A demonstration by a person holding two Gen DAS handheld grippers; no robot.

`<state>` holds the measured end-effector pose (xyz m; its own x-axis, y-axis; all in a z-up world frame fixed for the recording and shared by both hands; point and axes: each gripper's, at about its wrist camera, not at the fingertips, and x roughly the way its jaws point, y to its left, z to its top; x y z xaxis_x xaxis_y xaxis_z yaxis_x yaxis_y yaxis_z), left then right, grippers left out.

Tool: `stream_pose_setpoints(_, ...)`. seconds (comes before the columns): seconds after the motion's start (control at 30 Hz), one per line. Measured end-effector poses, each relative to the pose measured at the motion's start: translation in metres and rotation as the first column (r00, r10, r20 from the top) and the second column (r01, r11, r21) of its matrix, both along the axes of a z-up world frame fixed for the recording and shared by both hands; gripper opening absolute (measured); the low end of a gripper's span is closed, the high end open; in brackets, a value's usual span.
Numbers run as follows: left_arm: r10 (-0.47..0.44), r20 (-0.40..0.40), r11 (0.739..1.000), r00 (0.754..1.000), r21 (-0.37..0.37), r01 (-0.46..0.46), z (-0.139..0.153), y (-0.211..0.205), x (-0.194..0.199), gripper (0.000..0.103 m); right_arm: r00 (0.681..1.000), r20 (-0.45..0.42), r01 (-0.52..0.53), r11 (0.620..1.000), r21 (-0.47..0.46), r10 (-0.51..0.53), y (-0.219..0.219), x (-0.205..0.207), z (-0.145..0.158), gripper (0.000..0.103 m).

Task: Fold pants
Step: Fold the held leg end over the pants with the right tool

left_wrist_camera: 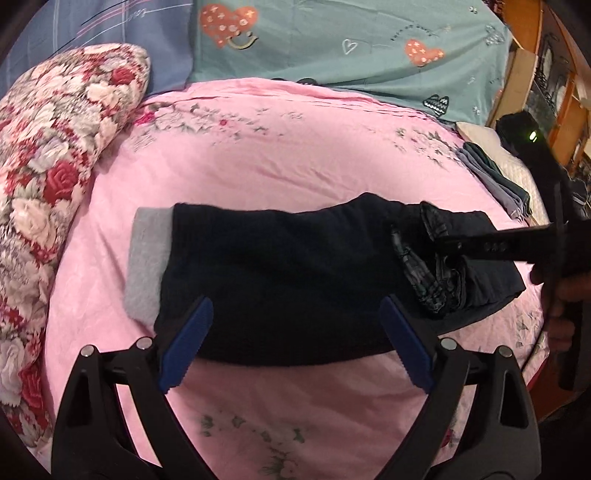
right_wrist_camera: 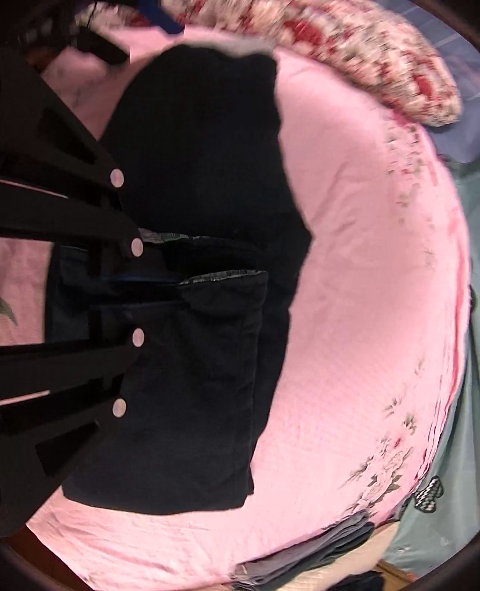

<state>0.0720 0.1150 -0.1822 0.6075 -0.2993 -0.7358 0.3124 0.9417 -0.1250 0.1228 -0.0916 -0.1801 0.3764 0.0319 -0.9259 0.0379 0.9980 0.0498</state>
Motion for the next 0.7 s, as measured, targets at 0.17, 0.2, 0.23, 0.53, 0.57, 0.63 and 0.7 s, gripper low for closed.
stream_pose_setpoints(0.17, 0.009, -0.012, 0.999, 1.000, -0.031, -0.009, -0.001, 0.003, 0.006, 0.093, 1.000, 0.014, -0.022, 0.993, 0.112, 0.020, -0.002, -0.002, 0.024, 0.006)
stream_pose_setpoints(0.2, 0.006, -0.014, 0.999, 1.000, -0.034, -0.006, -0.001, 0.003, 0.006, 0.093, 0.999, 0.021, -0.032, 0.992, 0.125, 0.030, 0.001, -0.003, 0.027, 0.006)
stream_pose_setpoints(0.23, 0.001, -0.015, 0.999, 1.000, -0.034, -0.002, -0.002, 0.003, 0.006, 0.093, 0.998, 0.031, -0.049, 0.990, 0.129, 0.046, 0.006, -0.003, 0.028, 0.006)
stream_pose_setpoints(0.53, -0.020, -0.024, 1.000, 1.000, -0.003, 0.020, 0.001, -0.004, 0.005, 0.093, 0.997, -0.036, -0.055, 0.983, 0.177, 0.062, 0.012, 0.003, -0.013, 0.044)
stream_pose_setpoints(0.57, -0.023, -0.026, 1.000, 0.999, -0.011, 0.023, 0.003, -0.005, 0.006, 0.093, 0.997, -0.018, -0.065, 0.977, 0.203, 0.071, 0.010, -0.002, -0.004, 0.049)
stream_pose_setpoints(0.63, -0.043, -0.025, 0.998, 0.999, -0.039, 0.042, 0.009, -0.009, 0.009, 0.093, 0.995, 0.050, -0.092, 0.974, 0.209, 0.083, 0.002, -0.015, 0.018, 0.051)
stream_pose_setpoints(0.7, -0.086, -0.009, 0.994, 0.996, -0.074, 0.085, 0.019, -0.021, 0.011, 0.092, 0.993, 0.102, -0.078, 0.980, 0.181, 0.060, -0.013, -0.027, 0.034, 0.051)
